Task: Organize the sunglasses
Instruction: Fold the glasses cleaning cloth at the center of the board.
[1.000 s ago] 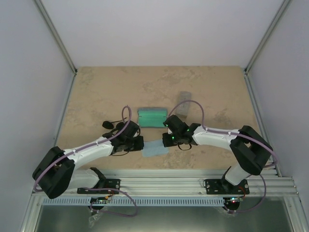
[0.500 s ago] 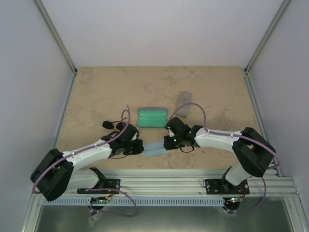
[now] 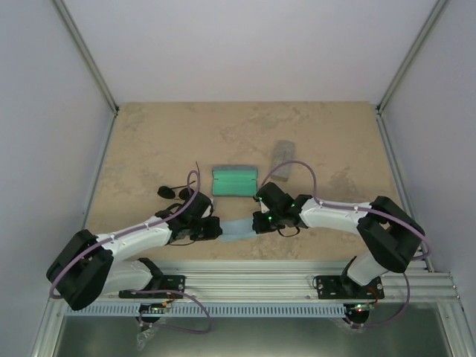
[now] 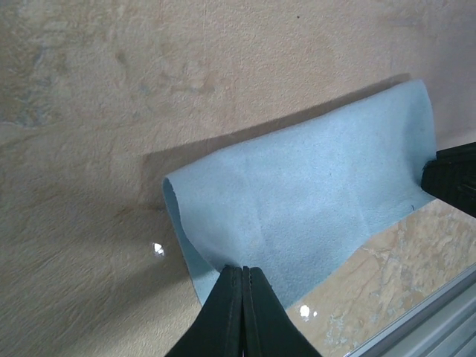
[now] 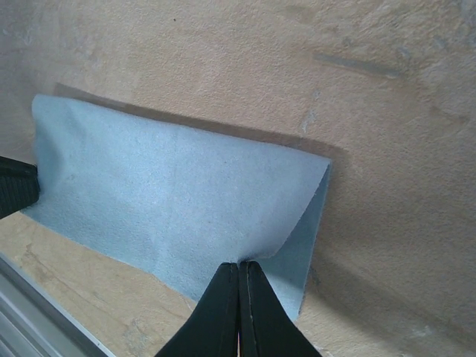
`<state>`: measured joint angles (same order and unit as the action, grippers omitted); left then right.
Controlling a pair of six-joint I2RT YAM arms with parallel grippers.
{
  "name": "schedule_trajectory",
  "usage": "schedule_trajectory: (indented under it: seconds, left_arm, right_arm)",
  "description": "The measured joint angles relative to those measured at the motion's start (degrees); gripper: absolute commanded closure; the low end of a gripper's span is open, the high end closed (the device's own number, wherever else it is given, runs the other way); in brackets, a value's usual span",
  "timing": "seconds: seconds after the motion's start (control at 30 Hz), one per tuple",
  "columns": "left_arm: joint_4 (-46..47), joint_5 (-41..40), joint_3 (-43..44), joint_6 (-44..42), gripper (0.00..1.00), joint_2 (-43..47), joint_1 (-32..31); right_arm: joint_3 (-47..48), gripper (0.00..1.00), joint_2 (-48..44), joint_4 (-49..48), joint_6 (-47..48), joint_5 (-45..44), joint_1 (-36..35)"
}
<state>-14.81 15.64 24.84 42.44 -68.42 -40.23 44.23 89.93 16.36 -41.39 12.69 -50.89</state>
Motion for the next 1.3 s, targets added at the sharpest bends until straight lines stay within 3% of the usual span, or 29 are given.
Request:
schedule_trajectory:
  seconds: [0.7, 0.77, 0.87, 1.07, 1.3]
  left_arm:
    - [0.68, 1.22, -0.79, 0.00, 1.00, -1.27, 0.00]
    - [0.63, 1.22, -0.87, -0.02, 0.97, -1.27, 0.00]
    - [0.59, 1.22, -0.92, -0.04, 0.92, -1.27, 0.00]
    - [-1.81, 0.48, -0.85, -0.17, 0.71, -0.42, 0.00]
    - [-5.31, -2.32, 0.90, -0.13, 0.72, 3.63, 0.00]
  right_arm:
    - [0.00, 1.00, 1.31, -0.28, 0.04, 0.00, -0.31]
    - [0.00, 0.99, 1.31, -0.28, 0.07, 0.13, -0.31]
    - [-0.04, 0.88, 1.31, -0.31, 0.28, 0.63, -0.35]
    - [-0.72, 0.72, 0.79, 1.05, 1.40, 0.33, -0.59]
    - [0.66, 0.68, -2.97, 4.79, 2.73, -2.89, -0.68]
